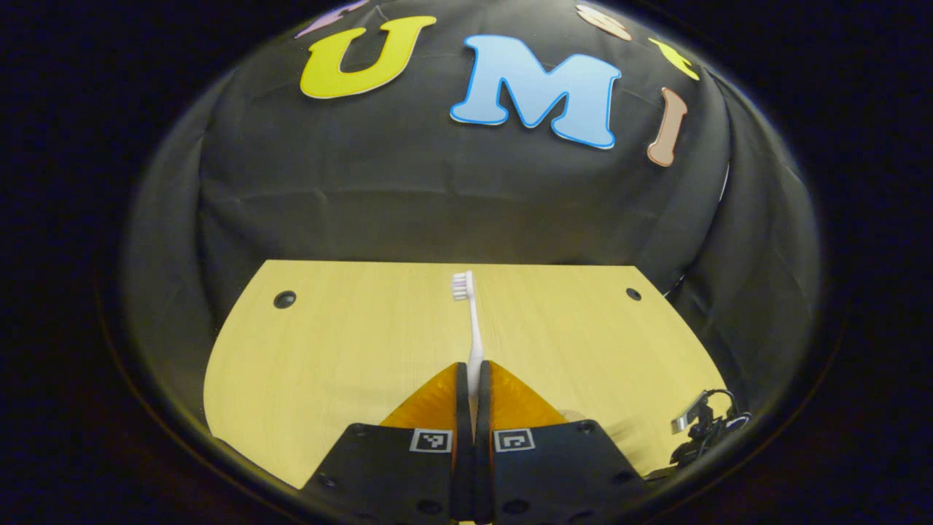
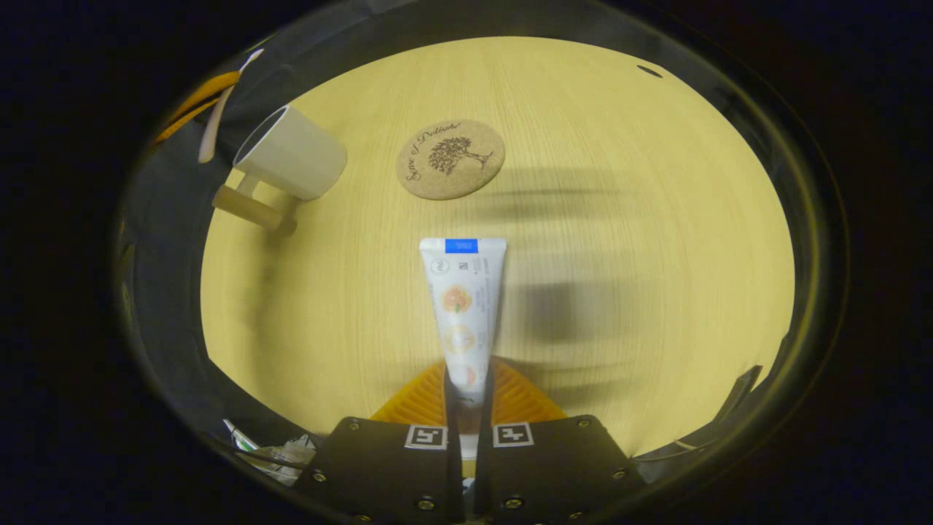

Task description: Put the toothbrush and toothpaste on the desktop into the cup, then pick up the cup and place it on the coaster on the desktop.

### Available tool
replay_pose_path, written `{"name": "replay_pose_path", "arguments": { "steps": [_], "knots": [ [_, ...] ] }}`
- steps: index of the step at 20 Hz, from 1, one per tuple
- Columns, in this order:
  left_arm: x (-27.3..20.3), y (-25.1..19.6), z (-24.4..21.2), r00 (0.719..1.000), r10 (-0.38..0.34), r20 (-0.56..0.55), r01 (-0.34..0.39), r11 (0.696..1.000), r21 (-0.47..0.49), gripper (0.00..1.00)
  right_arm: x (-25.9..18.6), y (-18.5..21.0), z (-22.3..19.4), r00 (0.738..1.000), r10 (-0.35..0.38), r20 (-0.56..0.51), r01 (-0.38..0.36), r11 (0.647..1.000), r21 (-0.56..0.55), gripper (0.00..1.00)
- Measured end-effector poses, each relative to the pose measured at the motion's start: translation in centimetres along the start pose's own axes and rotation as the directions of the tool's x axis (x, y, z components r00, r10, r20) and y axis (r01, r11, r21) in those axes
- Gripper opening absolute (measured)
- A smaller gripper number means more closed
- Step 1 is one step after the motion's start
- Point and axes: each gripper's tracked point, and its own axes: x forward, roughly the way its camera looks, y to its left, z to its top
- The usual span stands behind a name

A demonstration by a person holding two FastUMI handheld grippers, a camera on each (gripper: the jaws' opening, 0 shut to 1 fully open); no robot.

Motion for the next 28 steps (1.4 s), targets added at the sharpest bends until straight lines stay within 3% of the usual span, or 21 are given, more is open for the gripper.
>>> {"name": "replay_pose_path", "arguments": {
  "steps": [4,6,8,13,14,15,17,18,19,20,23,26,28],
  "knots": [
    [3.1,0.9,-0.3,0.998,0.007,0.056,-0.007,1.0,0.004,0.07,0.0,-0.1,0.0,1.0,0.002,0.011,-0.002,1.0,-0.008,0.08],
    [3.9,1.4,-1.0,0.997,0.023,0.075,-0.026,0.999,0.038,0.07,0.1,-0.1,0.0,1.0,0.001,0.014,-0.001,1.0,-0.008,0.05],
    [4.4,1.6,-1.8,0.994,0.036,0.1,-0.044,0.996,0.074,0.07,0.1,-0.1,-0.1,1.0,0.001,0.018,-0.001,1.0,-0.008,0.09],
    [4.7,1.5,-4.4,0.996,0.039,0.08,-0.045,0.997,0.069,0.07,0.1,-0.1,0.0,1.0,0.0,0.02,0.0,1.0,0.002,0.08],
    [4.6,1.6,-4.6,0.996,0.044,0.081,-0.05,0.996,0.073,0.12,0.1,-0.1,0.0,1.0,-0.002,0.021,0.002,1.0,0.003,0.08],
    [4.5,1.6,-4.8,0.996,0.047,0.081,-0.053,0.996,0.076,0.07,0.1,-0.1,0.0,1.0,-0.004,0.021,0.004,1.0,0.003,0.08],
    [4.5,1.7,-5.3,0.996,0.054,0.073,-0.06,0.995,0.076,0.08,0.1,-0.1,0.0,1.0,-0.009,0.024,0.009,1.0,0.009,0.08],
    [4.4,1.7,-5.6,0.996,0.057,0.068,-0.062,0.995,0.075,0.11,0.0,-0.1,0.0,1.0,-0.012,0.028,0.011,1.0,0.013,0.08],
    [4.1,1.8,-5.7,0.996,0.057,0.067,-0.062,0.995,0.074,0.21,0.0,0.0,0.0,0.999,-0.014,0.031,0.013,1.0,0.02,0.08],
    [3.8,1.7,-6.0,0.997,0.054,0.063,-0.059,0.996,0.072,0.15,0.0,0.0,0.0,0.999,-0.016,0.033,0.015,1.0,0.026,0.08],
    [2.9,1.8,-6.8,0.997,0.053,0.049,-0.057,0.995,0.085,0.41,-0.2,0.2,0.0,0.999,-0.025,0.043,0.023,0.999,0.037,0.08],
    [1.3,1.8,-7.5,0.998,0.052,0.038,-0.055,0.994,0.09,0.41,-1.4,1.1,0.8,0.997,-0.012,0.082,0.009,0.999,0.033,0.08],
    [-0.1,2.0,-8.0,0.997,0.061,0.04,-0.064,0.994,0.085,0.51,-2.2,2.2,2.6,0.992,0.012,0.129,-0.016,0.999,0.035,0.08]
  ]
}}
